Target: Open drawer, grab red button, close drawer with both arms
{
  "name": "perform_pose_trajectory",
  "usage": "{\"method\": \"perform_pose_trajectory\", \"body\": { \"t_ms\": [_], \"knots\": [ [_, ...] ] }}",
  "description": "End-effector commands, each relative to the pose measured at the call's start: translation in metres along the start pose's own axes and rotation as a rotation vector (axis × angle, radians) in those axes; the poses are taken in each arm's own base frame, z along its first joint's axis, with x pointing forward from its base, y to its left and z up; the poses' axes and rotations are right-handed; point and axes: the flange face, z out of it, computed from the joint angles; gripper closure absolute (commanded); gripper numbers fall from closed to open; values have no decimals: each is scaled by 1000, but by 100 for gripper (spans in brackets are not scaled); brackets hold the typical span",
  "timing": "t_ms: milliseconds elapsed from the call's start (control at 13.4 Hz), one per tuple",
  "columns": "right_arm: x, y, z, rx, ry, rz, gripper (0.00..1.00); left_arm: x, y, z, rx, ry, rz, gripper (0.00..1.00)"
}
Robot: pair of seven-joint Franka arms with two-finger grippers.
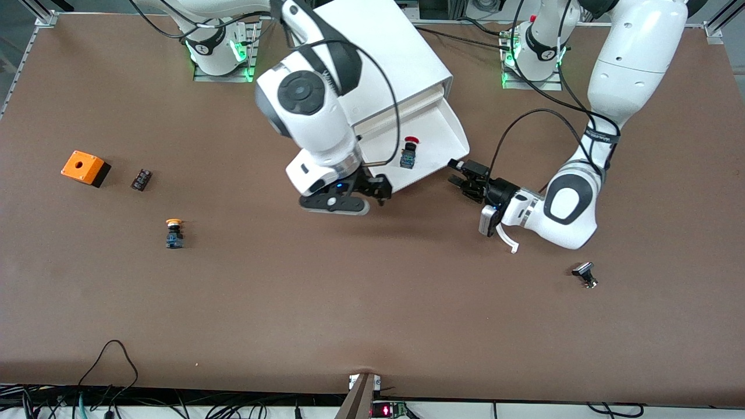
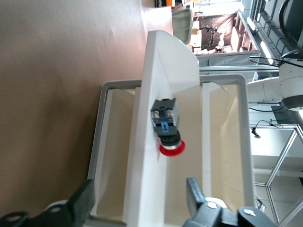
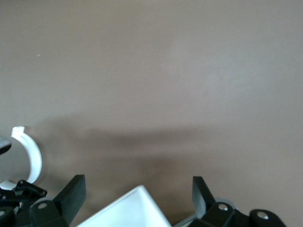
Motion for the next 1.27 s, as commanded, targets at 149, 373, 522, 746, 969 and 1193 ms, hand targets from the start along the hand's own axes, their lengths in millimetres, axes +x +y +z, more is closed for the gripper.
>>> {"method": "perform_pose_trajectory", "body": {
  "t_ms": [149, 373, 522, 746, 969, 1193],
  "knots": [
    [-67, -56, 21, -18, -1, 105, 0, -9, 70, -34, 197, -119, -311, 0],
    [-106, -71, 52, -65, -40, 64, 0, -16, 101, -50, 359, -136, -436, 0],
    [-123, -73, 80, -104, -62, 64, 0, -16, 143, -67, 546, -123, -535, 0],
    [-133, -68, 112, -160, -69, 43, 0, -7, 207, -111, 831, -122, -503, 0],
    [-137, -62, 118, -194, -95, 63, 27, -4, 258, -156, 1082, -74, -461, 0],
    [-142, -64, 115, -201, -106, 65, 82, 22, 297, -203, 1286, 125, -345, 1]
  ]
}}
